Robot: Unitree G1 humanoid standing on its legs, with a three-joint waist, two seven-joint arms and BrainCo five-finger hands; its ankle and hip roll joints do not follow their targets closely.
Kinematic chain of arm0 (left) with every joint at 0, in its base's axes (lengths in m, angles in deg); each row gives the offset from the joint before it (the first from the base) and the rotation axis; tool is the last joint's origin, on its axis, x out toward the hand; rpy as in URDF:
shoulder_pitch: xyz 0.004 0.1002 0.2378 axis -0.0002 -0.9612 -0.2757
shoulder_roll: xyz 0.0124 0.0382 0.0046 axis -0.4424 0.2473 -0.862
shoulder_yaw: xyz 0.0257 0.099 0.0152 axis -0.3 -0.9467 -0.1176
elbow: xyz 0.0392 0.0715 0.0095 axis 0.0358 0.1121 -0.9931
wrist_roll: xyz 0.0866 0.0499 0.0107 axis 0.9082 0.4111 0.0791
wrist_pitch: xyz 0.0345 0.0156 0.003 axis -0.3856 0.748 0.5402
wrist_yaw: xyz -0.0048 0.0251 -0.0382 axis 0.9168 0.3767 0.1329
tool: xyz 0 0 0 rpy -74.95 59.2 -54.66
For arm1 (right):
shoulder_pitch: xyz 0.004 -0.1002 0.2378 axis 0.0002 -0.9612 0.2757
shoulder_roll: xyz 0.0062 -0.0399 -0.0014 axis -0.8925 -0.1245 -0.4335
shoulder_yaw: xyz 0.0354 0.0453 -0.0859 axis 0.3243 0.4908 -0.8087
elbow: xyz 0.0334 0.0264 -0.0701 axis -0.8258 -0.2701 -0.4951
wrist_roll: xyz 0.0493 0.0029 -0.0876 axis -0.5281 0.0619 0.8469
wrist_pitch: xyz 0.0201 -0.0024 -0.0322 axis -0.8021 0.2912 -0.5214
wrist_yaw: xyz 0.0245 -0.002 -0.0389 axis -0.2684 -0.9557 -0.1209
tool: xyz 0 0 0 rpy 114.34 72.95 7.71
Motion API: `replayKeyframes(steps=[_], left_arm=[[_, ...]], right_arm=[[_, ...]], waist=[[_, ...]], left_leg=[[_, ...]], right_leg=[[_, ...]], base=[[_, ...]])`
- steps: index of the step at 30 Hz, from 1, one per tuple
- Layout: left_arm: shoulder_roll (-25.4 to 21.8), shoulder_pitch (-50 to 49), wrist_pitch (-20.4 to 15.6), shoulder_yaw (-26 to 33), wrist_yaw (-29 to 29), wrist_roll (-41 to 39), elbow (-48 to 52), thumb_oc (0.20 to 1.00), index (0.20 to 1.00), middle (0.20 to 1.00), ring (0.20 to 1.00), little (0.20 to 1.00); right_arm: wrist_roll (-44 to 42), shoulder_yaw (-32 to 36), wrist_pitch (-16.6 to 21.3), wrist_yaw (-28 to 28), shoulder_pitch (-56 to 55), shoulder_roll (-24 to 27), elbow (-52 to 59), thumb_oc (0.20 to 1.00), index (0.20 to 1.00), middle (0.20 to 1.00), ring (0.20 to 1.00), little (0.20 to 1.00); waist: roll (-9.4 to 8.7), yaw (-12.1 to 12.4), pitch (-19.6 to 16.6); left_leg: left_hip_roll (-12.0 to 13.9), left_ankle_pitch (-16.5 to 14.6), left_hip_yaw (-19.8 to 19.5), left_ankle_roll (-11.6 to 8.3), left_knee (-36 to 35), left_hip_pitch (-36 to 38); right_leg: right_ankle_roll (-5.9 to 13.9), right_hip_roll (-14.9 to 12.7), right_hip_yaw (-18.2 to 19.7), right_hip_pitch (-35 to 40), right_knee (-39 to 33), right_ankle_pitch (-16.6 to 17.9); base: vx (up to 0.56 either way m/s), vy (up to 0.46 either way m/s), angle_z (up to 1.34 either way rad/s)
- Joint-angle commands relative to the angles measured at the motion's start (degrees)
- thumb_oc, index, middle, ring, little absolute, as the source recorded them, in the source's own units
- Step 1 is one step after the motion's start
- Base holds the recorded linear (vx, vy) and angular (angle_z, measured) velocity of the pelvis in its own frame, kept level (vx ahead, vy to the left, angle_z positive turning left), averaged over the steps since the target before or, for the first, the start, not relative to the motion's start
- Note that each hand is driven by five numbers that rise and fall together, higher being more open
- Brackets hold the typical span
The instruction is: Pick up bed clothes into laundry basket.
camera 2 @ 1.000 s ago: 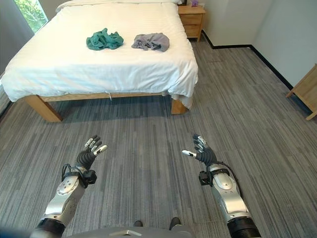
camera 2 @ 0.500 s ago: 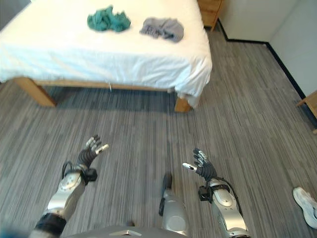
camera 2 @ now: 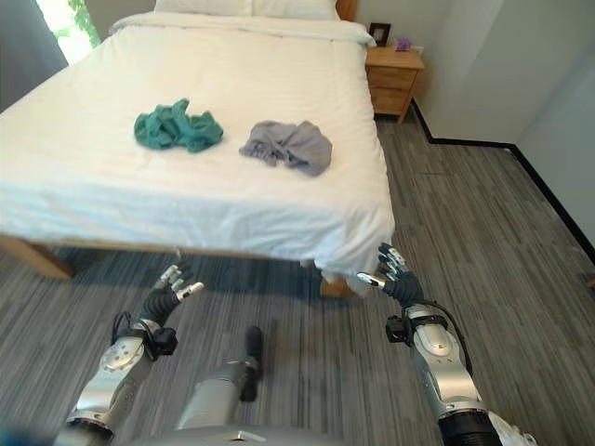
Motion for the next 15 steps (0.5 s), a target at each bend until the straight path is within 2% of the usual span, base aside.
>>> replayKeyframes(steps=[1,2,3,4,6,7,8,9,10,11,12,15], left_arm=[[-0.7,5.9,-2.4,3.0,-0.6,1.5,2.7,1.000,1.000,1.000,1.000,1.000],[-1.0,6.3,-2.3,3.0,-0.5,1.3,2.6,1.000,1.000,1.000,1.000,1.000],[-1.5,6.8,-2.4,3.0,-0.3,2.0,2.7,1.000,1.000,1.000,1.000,1.000],[-2.1,7.1,-2.4,3.1,-0.6,1.7,2.8,1.000,1.000,1.000,1.000,1.000],[-2.3,7.4,-2.4,3.4,-1.2,0.9,3.3,1.000,1.000,1.000,1.000,1.000],[-2.3,7.8,-2.5,2.7,-2.2,-0.2,2.9,1.000,1.000,1.000,1.000,1.000],[-2.3,7.8,-2.6,2.6,-2.2,-0.2,2.8,1.000,1.000,1.000,1.000,1.000],[-2.2,8.2,-2.6,2.1,-2.4,-0.1,1.9,1.000,1.000,1.000,1.000,1.000],[-2.2,9.1,-2.7,1.1,-2.4,0.4,0.8,1.000,1.000,1.000,1.000,1.000],[-2.2,9.1,-2.7,1.1,-2.4,0.4,0.7,1.000,1.000,1.000,1.000,1.000],[-2.4,9.5,-2.7,0.6,-2.3,2.2,-0.2,1.000,1.000,1.000,1.000,1.000],[-1.5,7.0,-2.4,0.8,-4.1,0.8,0.9,1.000,1.000,1.000,1.000,1.000]], right_arm=[[4.3,2.3,3.4,1.6,6.8,-0.1,1.3,1.000,1.000,1.000,1.000,1.000],[4.0,2.2,3.0,1.7,6.7,-0.6,1.1,1.000,1.000,1.000,1.000,1.000],[2.8,1.8,3.1,1.8,6.6,-1.6,0.3,1.000,1.000,1.000,1.000,1.000],[2.8,1.9,2.5,2.5,6.3,-1.8,0.4,1.000,1.000,1.000,1.000,1.000],[3.8,3.0,2.3,3.7,4.1,-1.0,1.7,1.000,1.000,1.000,1.000,1.000],[4.6,4.5,2.4,3.4,3.1,0.5,2.7,1.000,1.000,1.000,1.000,1.000],[4.6,4.6,2.4,3.4,3.0,0.5,2.7,1.000,1.000,1.000,1.000,1.000],[4.9,5.6,2.7,3.0,2.8,1.0,2.9,1.000,1.000,1.000,1.000,1.000],[4.7,7.6,3.1,2.6,2.8,2.6,4.4,1.000,1.000,1.000,1.000,1.000],[4.7,7.7,3.1,2.6,2.7,2.6,4.4,1.000,1.000,1.000,1.000,1.000],[5.0,8.5,3.5,3.0,3.5,4.5,4.4,1.000,1.000,1.000,1.000,1.000],[7.3,10.4,2.6,6.1,3.2,8.9,9.6,1.000,1.000,1.000,1.000,1.000]], waist=[[-2.02,2.1,1.1],[-0.57,1.4,1.6],[0.36,-0.3,2.8],[1.31,-1.5,3.4],[1.45,-3.3,3.4],[1.04,-4.6,3.1],[1.20,-5.1,3.3],[0.25,-5.9,3.1],[-0.81,-7.0,3.1],[-0.61,-7.0,3.2],[-1.21,-7.2,3.0],[-2.34,-5.9,1.4]], left_leg=[[1.2,-0.6,2.5,-6.05,-4.5,10.2],[2.3,-1.0,1.7,-5.60,-5.7,12.4],[2.4,-1.5,1.0,-5.20,-7.4,15.6],[2.6,-2.0,-0.8,-4.93,-8.8,18.4],[1.8,-2.8,-3.7,-5.46,-10.8,21.8],[1.2,-4.1,-6.0,-6.17,-11.1,23.3],[1.3,-4.3,-6.6,-6.22,-11.1,23.8],[0.4,-5.0,-7.9,-6.61,-11.3,24.3],[-0.1,-6.4,-10.7,-6.90,-11.7,25.8],[0.0,-6.9,-10.8,-6.85,-11.9,26.4],[-0.2,-6.8,-12.0,-6.86,-11.8,26.0],[-0.9,-6.8,-13.4,-6.91,-12.1,25.6]], right_leg=[[6.37,-12.1,0.4,-12.6,14.5,26.8],[6.71,-11.4,1.1,-16.6,21.6,29.7],[6.33,-11.0,2.4,-21.6,26.4,29.2],[5.16,-10.4,2.9,-25.1,28.0,26.8],[3.80,-10.8,2.5,-28.6,21.3,23.7],[3.50,-10.9,3.5,-30.1,12.7,23.2],[3.51,-10.9,2.8,-29.1,12.2,23.1],[3.64,-10.2,6.0,-30.1,5.9,22.9],[4.97,-8.3,11.0,-28.6,-2.7,23.2],[5.04,-8.1,10.9,-27.9,-3.1,22.9],[5.71,-7.2,13.6,-27.8,-4.8,22.8],[5.88,-7.9,12.7,-25.5,-7.1,24.8]], base=[[0.42,0.301,-0.44],[0.39,0.266,-0.39],[0.34,0.184,-0.02],[0.38,0.094,0.41],[0.51,-0.067,0.93],[0.44,-0.125,1.24],[0.41,-0.150,1.40],[0.40,-0.133,1.57],[0.42,-0.125,1.40],[0.34,-0.101,1.55],[0.15,-0.066,1.15],[0.16,-0.094,0.50]])
